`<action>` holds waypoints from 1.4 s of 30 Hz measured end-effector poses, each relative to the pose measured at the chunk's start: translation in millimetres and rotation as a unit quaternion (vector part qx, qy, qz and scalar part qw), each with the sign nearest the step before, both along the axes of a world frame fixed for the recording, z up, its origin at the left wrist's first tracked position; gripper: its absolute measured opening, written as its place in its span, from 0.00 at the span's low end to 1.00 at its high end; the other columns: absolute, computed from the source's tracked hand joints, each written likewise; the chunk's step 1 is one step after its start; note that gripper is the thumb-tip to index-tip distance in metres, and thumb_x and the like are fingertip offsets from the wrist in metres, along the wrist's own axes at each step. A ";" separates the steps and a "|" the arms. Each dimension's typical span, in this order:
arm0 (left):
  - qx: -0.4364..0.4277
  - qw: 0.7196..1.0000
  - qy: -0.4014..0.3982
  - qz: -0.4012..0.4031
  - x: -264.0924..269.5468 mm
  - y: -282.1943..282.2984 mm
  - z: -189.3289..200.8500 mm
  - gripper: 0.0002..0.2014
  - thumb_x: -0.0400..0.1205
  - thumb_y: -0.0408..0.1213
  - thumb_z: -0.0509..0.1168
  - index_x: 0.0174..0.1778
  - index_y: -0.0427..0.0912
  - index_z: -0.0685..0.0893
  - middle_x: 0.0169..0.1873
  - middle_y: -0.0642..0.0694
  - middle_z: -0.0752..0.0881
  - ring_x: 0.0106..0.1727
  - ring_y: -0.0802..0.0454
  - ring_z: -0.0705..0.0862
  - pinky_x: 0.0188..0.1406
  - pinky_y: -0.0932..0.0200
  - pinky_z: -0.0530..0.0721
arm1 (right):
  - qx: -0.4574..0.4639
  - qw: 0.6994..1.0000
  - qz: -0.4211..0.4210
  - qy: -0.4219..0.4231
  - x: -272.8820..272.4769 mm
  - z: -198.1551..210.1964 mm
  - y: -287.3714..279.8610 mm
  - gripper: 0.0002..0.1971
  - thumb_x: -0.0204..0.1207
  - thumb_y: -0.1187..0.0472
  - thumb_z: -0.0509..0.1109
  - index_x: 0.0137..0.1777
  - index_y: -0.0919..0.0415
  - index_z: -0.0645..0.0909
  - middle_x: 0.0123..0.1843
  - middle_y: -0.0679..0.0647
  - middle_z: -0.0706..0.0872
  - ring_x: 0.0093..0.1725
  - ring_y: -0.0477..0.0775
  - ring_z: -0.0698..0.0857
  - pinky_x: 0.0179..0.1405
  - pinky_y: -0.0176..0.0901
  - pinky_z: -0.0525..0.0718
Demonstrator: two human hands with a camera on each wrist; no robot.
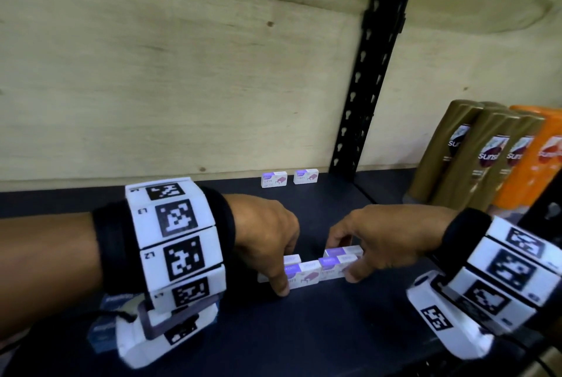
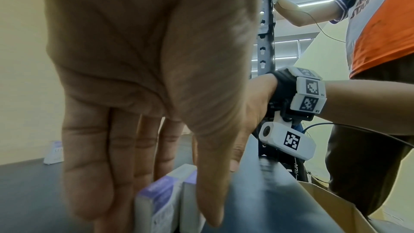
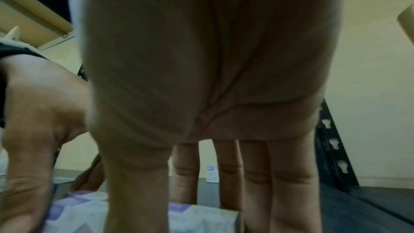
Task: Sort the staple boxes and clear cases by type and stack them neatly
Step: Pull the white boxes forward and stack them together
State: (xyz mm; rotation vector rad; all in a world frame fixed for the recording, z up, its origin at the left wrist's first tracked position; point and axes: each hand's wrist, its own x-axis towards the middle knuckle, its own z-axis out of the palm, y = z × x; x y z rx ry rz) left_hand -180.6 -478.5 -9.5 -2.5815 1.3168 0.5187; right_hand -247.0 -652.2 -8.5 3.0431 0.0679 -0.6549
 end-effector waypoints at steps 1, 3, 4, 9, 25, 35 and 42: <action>-0.005 1.000 -0.001 0.000 -0.8 -1.6 -0.5 0.23 0.72 0.57 0.76 0.58 0.49 0.86 0.50 0.53 0.89 0.48 0.53 0.86 0.44 0.60 0.83 | 0.000 1.000 0.003 -0.003 0.4 -1.1 1.0 0.18 0.73 0.45 0.77 0.62 0.40 0.81 0.50 0.37 0.84 0.37 0.35 0.77 0.39 0.35 0.73; -0.011 1.000 -0.002 0.001 -2.3 -4.9 -1.2 0.21 0.73 0.56 0.75 0.58 0.50 0.86 0.50 0.54 0.89 0.46 0.53 0.85 0.40 0.61 0.80 | -0.005 1.000 0.003 -0.008 0.3 -1.4 3.9 0.16 0.74 0.45 0.76 0.61 0.39 0.81 0.40 0.37 0.82 0.35 0.35 0.77 0.36 0.34 0.72; -0.013 1.000 -0.002 0.001 -3.2 -6.8 -1.7 0.21 0.73 0.56 0.75 0.58 0.49 0.86 0.49 0.54 0.89 0.45 0.54 0.84 0.39 0.60 0.80 | -0.007 1.000 0.003 -0.011 0.0 -1.0 5.3 0.16 0.74 0.46 0.76 0.61 0.39 0.81 0.36 0.37 0.80 0.34 0.35 0.76 0.33 0.33 0.71; -0.041 0.999 -0.015 -0.002 -6.7 -12.9 -4.5 0.21 0.74 0.56 0.74 0.58 0.49 0.85 0.50 0.52 0.87 0.47 0.52 0.84 0.42 0.58 0.81 | -0.005 1.000 0.014 -0.017 -0.1 -1.8 10.5 0.15 0.75 0.47 0.75 0.62 0.40 0.81 0.35 0.38 0.78 0.35 0.37 0.77 0.35 0.35 0.72; -0.049 0.998 -0.032 -0.006 -9.8 -15.8 -8.4 0.20 0.76 0.58 0.72 0.57 0.50 0.86 0.49 0.51 0.87 0.44 0.51 0.82 0.37 0.59 0.78 | -0.001 1.000 0.023 -0.020 -2.3 -8.0 14.7 0.16 0.75 0.46 0.74 0.63 0.39 0.81 0.53 0.44 0.88 0.49 0.48 0.86 0.53 0.50 0.86; -0.068 0.997 -0.029 0.007 -9.4 -16.3 -11.9 0.19 0.74 0.56 0.74 0.55 0.49 0.86 0.47 0.50 0.87 0.42 0.51 0.82 0.37 0.58 0.78 | -0.004 1.000 0.014 -0.013 -2.4 -8.3 17.2 0.16 0.75 0.47 0.75 0.63 0.40 0.81 0.52 0.45 0.88 0.47 0.49 0.86 0.52 0.50 0.86; -0.062 0.998 -0.014 0.013 -2.6 -13.2 -8.6 0.24 0.71 0.63 0.73 0.54 0.51 0.88 0.48 0.53 0.89 0.47 0.53 0.86 0.39 0.58 0.81 | -0.002 1.000 0.008 0.005 -5.1 2.1 16.7 0.27 0.71 0.45 0.78 0.69 0.38 0.76 0.59 0.40 0.85 0.51 0.44 0.83 0.56 0.46 0.84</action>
